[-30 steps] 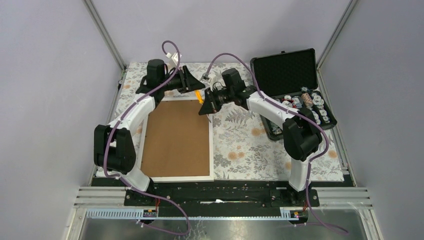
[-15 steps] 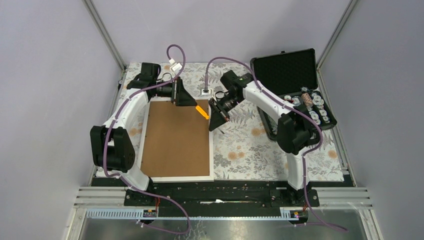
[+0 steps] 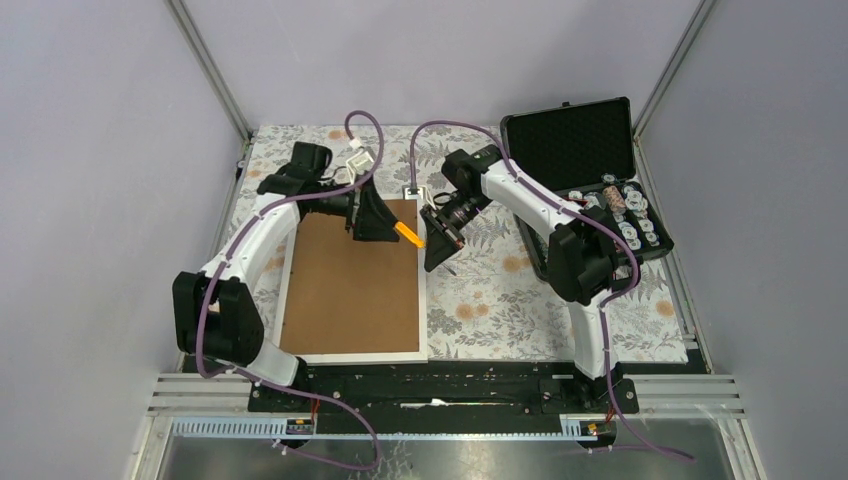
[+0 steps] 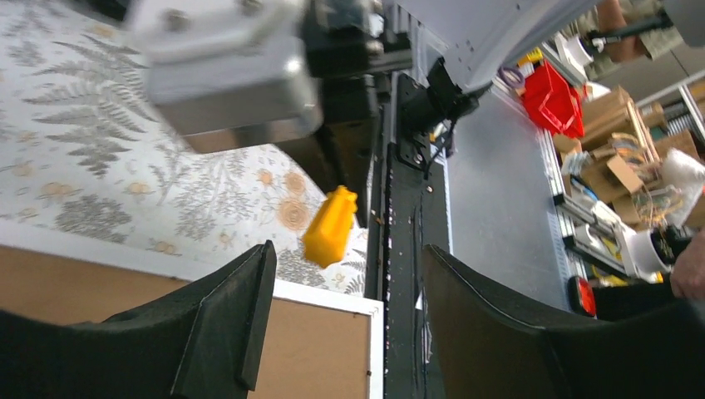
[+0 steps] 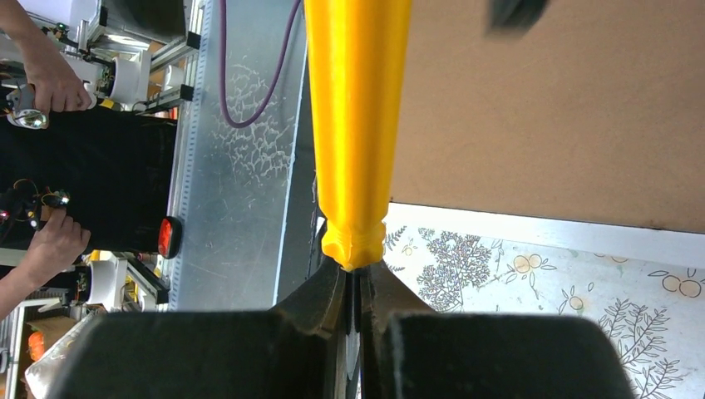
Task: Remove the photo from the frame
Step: Adjust the screwdriver.
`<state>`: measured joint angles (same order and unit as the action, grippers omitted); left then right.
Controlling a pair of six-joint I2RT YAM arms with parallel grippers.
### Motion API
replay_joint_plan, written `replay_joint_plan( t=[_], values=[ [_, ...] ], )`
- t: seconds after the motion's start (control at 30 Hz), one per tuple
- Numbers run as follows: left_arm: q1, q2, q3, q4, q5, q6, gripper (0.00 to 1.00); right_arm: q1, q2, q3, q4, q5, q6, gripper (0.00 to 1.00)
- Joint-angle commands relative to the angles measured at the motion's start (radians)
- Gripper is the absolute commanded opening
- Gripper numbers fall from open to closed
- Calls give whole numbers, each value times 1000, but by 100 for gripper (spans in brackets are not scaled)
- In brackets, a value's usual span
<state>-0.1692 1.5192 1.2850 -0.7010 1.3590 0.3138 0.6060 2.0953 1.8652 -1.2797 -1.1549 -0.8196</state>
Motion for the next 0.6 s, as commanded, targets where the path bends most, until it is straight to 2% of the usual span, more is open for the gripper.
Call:
replay_joint_plan(
  t=[0.0,0.2,0.33,0.43,0.57],
  values=[
    [-76,-58,-24,-2,-4,92,70,6,10,58,-55,-50,-46,0],
    [-129,-43,-9,3,-38,114,66,20,28,86,-91,-55,-80,0],
    [-143,-47,-35,104,-46,34,62,27,38,107,-114,-52,-101,0],
    [-150,-48,-50,157,-39,-6,54,28,39,112,-118,-52,-104,0],
    [-154,-48,-65,158,-47,7,37,28,43,115,-127,-51,-108,1]
  ],
)
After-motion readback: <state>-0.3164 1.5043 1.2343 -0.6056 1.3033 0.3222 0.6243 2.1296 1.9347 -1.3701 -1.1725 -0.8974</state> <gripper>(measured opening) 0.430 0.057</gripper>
